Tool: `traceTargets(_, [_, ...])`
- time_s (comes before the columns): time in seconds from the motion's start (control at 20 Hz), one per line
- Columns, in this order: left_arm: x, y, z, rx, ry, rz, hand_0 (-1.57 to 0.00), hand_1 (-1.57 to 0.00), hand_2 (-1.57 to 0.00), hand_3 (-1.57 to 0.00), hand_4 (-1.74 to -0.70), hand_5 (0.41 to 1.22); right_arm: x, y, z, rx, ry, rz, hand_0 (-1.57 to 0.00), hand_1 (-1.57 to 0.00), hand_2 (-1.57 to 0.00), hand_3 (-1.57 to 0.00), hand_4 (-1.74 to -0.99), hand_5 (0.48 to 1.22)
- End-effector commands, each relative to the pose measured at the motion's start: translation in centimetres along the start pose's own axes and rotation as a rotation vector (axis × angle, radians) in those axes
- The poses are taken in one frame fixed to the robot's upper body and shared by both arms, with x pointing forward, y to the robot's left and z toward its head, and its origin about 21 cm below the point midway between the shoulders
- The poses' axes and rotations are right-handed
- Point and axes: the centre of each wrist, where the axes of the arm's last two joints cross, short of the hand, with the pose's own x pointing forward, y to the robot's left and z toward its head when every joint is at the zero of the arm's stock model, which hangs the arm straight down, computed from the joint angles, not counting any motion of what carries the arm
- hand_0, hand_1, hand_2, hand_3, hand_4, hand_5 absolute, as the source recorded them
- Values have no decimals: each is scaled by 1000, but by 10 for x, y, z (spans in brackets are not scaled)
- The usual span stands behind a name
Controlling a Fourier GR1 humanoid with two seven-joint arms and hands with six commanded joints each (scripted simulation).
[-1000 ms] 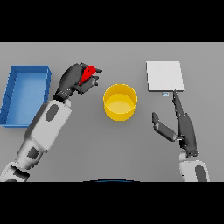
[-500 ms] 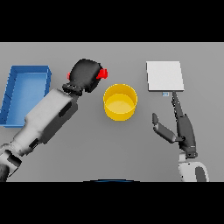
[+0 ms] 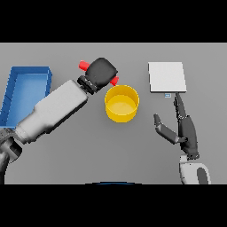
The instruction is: Pick up the red beaker and tilt it to pour out 1 green nut into yellow bowl. Pick up the yellow bowl and place it on the metallic measuring scale.
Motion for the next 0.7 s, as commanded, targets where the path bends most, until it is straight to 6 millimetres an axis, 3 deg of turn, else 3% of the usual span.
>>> traceTargets(0.0, [2, 1, -2, -9, -18, -53, -1571, -1571, -1571, -1451, -1723, 1218, 0, 2, 1, 4, -9, -11, 1, 1, 1, 1, -1294, 653])
traceTargets(0.15, [14, 4, -8, -58, -37, -202, -1571, -1571, -1571, -1509, -1732, 1220, -1, 1, 4, 0, -9, -8, 1, 1, 1, 1, -1291, 640])
traceTargets(0.65, [23, 20, -18, -124, -79, -543, -1571, -1571, -1571, -1564, -1737, 1221, -1, -1, 0, -27, 10, 39, 1, 1, 1, 1, -1260, 586])
